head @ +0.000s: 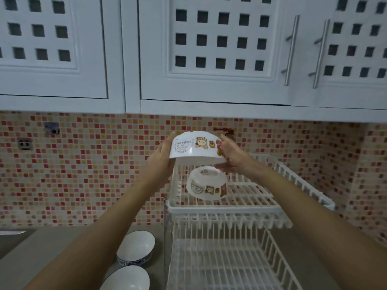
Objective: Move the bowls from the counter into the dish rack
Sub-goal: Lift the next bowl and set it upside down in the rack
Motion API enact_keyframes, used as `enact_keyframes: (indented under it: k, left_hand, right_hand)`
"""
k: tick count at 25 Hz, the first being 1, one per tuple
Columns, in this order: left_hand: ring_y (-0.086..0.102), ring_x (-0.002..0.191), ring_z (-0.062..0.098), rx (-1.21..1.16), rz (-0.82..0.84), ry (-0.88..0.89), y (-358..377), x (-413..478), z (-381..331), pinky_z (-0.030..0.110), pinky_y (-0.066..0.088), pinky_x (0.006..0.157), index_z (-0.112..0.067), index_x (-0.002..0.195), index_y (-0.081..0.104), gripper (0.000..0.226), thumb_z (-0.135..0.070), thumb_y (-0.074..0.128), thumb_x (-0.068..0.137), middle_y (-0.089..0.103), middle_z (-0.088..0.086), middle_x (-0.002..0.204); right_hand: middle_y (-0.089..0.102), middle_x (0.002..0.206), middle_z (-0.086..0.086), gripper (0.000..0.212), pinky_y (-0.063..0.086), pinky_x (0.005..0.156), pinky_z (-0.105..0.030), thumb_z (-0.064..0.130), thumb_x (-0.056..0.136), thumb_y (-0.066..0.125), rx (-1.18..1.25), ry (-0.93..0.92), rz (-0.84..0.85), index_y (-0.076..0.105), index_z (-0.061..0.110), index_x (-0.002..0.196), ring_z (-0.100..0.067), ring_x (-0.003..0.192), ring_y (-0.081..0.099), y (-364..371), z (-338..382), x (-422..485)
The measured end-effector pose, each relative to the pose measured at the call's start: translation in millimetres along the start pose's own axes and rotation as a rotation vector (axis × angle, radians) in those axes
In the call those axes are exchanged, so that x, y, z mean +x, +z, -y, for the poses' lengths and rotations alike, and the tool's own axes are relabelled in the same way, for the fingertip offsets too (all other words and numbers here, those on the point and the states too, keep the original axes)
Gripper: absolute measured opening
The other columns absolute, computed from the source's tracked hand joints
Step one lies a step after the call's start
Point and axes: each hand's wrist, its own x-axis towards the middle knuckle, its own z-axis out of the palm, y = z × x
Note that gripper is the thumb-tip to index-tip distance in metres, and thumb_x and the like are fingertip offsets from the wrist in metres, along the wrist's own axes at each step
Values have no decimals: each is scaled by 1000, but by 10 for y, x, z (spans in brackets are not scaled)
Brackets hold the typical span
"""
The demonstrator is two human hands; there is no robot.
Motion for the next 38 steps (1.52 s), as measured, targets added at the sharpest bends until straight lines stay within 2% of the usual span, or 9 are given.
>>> enact_keyframes:
  k: [3, 6, 8, 12, 14, 18, 24, 31, 38]
  left_hand:
    - [54, 82, 13, -28, 189, 3, 137, 138, -51, 17, 41, 61, -16, 145, 23, 62, -9, 53, 90, 54, 13, 130]
    - [54, 107, 18, -224, 404, -131, 181, 235, -169, 32, 53, 83, -23, 147, 19, 79, -11, 57, 78, 46, 9, 139]
    - [44, 124, 18, -326, 458, -237, 205, 301, -269, 41, 46, 100, -27, 147, 19, 83, -10, 55, 74, 41, 0, 143]
    - [51, 94, 11, -333, 577, -356, 345, 354, -351, 28, 48, 78, -22, 145, 24, 75, 2, 51, 79, 45, 5, 125]
    - [44, 115, 21, -307, 624, -412, 451, 336, -364, 33, 39, 94, -19, 144, 26, 69, -2, 52, 82, 40, 5, 137]
    - [21, 142, 23, -273, 594, -451, 589, 339, -353, 26, 21, 91, -14, 144, 29, 58, -10, 49, 90, 32, 7, 151]
    - [43, 131, 29, -66, 640, -448, 724, 327, -226, 42, 38, 108, -12, 146, 26, 72, -50, 49, 90, 44, 9, 146]
    - [49, 125, 27, -66, 748, -436, 761, 330, -177, 43, 41, 106, -18, 139, 35, 59, -48, 49, 90, 50, 7, 140]
    - [22, 144, 29, -69, 713, -464, 666, 394, -225, 44, 20, 116, -12, 151, 8, 79, -56, 36, 92, 13, 9, 159]
  right_hand:
    - [45, 145, -1, 96, 44, 106, -45, 71, 63, 57, 68, 35, -2, 27, 33, 146, -18, 116, 58, -134, -151, 78]
    - [38, 148, 1, 78, 45, 103, -39, 56, 79, 54, -77, -22, -40, 24, 30, 146, -21, 130, 45, -226, -287, 105]
    - [31, 150, 1, 73, 45, 97, -36, 46, 87, 55, -110, -23, -77, 18, 30, 148, -23, 133, 42, -298, -411, 185]
    - [30, 152, 3, 86, 46, 102, -45, 53, 73, 69, -62, -6, 16, 23, 36, 144, -21, 129, 46, -337, -676, 327]
    - [33, 145, 7, 73, 45, 100, -37, 41, 80, 68, -36, 18, 24, 26, 35, 140, -14, 125, 43, -316, -731, 336]
    - [32, 150, 4, 82, 41, 107, -41, 43, 81, 67, -107, 90, 51, 18, 31, 147, -18, 134, 37, -298, -869, 385]
    - [38, 148, 1, 79, 38, 110, -45, 43, 83, 66, -196, 131, 106, 21, 32, 146, -20, 133, 39, -273, -998, 433]
    - [38, 148, 2, 76, 36, 110, -42, 38, 87, 62, -240, 200, 212, 19, 27, 148, -21, 135, 37, -240, -1055, 481]
    - [26, 156, -3, 82, 34, 108, -38, 51, 85, 58, -385, 267, 155, 18, 19, 149, -24, 139, 32, -298, -911, 482]
